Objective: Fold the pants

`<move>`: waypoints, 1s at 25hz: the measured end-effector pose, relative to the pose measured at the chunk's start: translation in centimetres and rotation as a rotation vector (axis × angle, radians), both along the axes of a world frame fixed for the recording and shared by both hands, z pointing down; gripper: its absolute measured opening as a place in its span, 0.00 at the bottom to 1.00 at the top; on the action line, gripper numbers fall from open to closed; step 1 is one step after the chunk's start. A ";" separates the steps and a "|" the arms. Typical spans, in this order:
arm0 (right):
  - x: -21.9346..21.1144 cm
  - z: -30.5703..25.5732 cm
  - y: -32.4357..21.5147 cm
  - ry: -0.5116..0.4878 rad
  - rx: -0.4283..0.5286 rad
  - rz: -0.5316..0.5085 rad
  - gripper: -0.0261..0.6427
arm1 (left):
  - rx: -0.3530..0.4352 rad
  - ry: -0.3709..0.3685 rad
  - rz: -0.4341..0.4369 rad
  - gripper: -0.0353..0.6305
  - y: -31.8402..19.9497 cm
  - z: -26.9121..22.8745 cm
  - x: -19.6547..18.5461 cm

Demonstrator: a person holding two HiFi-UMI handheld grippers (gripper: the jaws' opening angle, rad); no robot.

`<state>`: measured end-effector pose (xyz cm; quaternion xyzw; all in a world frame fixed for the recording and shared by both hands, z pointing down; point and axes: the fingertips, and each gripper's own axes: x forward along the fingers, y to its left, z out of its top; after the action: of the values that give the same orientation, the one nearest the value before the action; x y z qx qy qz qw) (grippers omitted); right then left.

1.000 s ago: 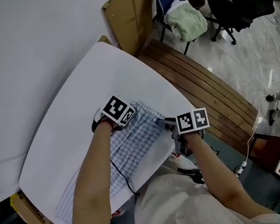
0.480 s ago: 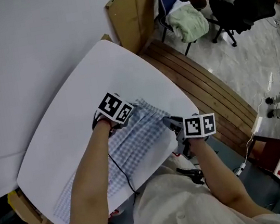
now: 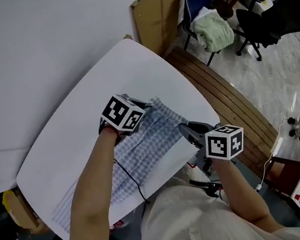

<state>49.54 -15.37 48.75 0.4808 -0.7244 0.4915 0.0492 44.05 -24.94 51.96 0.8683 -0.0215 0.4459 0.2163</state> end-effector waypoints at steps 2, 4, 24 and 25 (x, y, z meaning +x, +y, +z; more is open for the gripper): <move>-1.2 -1.7 0.0 -0.013 0.036 -0.035 0.09 | 0.016 0.022 -0.012 0.09 0.0 -1.4 -0.9; -2.8 -3.4 0.1 -0.030 0.070 -0.080 0.09 | 0.029 0.040 -0.032 0.09 0.1 -2.8 -2.4; -24.2 -9.3 4.8 -0.006 0.218 -0.553 0.09 | 0.078 0.217 -0.369 0.09 3.9 -7.4 -21.9; -25.1 -9.6 5.1 -0.005 0.223 -0.567 0.09 | 0.080 0.225 -0.384 0.09 4.3 -7.6 -22.9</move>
<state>24.46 -10.29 39.17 0.2605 -0.8794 0.3768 0.1294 21.17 -20.63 44.34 0.9002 -0.1799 0.2959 0.2639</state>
